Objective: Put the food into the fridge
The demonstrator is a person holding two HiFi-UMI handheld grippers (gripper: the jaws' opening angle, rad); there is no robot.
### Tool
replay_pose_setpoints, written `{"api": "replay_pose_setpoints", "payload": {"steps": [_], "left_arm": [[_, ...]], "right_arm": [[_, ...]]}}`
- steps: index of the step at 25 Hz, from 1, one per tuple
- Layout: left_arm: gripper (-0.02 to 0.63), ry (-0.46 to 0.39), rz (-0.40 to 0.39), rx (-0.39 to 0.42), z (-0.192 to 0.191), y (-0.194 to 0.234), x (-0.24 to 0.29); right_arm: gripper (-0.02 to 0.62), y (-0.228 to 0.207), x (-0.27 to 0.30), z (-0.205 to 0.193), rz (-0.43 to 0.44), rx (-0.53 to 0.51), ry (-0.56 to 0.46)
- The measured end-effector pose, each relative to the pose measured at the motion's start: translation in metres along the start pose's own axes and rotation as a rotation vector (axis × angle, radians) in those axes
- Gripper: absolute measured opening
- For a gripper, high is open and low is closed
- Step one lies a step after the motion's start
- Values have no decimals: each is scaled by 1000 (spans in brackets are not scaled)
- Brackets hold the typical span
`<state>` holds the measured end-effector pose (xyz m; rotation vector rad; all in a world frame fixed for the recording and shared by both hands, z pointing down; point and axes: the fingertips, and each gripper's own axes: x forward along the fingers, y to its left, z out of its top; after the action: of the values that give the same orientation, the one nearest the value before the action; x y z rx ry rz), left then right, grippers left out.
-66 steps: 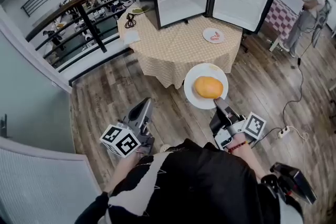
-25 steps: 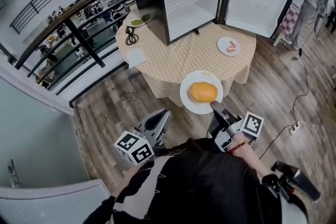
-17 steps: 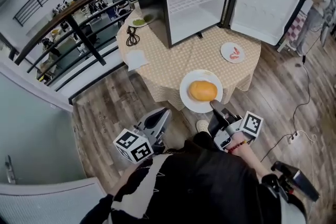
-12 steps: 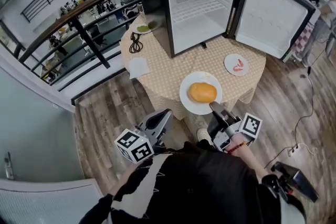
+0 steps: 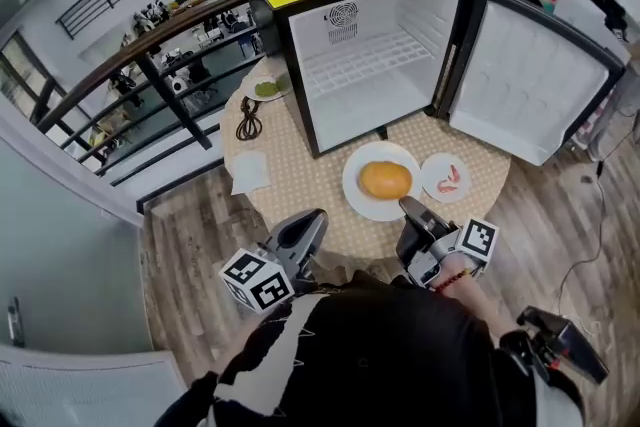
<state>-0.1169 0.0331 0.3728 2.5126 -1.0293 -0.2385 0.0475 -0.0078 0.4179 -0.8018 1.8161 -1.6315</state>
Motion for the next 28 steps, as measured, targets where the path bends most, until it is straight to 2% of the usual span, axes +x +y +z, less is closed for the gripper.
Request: {"api": "replay_pose_setpoints", "payload": {"steps": [6,12,23,28], "left_arm": [[12,-13,13,3,6,13,57],[12,-18,17,-18,2,21,99],[12,35,50,-15,-8,26,130],[12,83,106,21,-29,34,137]], "right_arm": [[25,-14,18,61,-46,-18,2],[25,-23,32,95,-61,-20,37],[23,-44,34,118,-70,34,52],[24,-54,34,121,-70,38,80]]}}
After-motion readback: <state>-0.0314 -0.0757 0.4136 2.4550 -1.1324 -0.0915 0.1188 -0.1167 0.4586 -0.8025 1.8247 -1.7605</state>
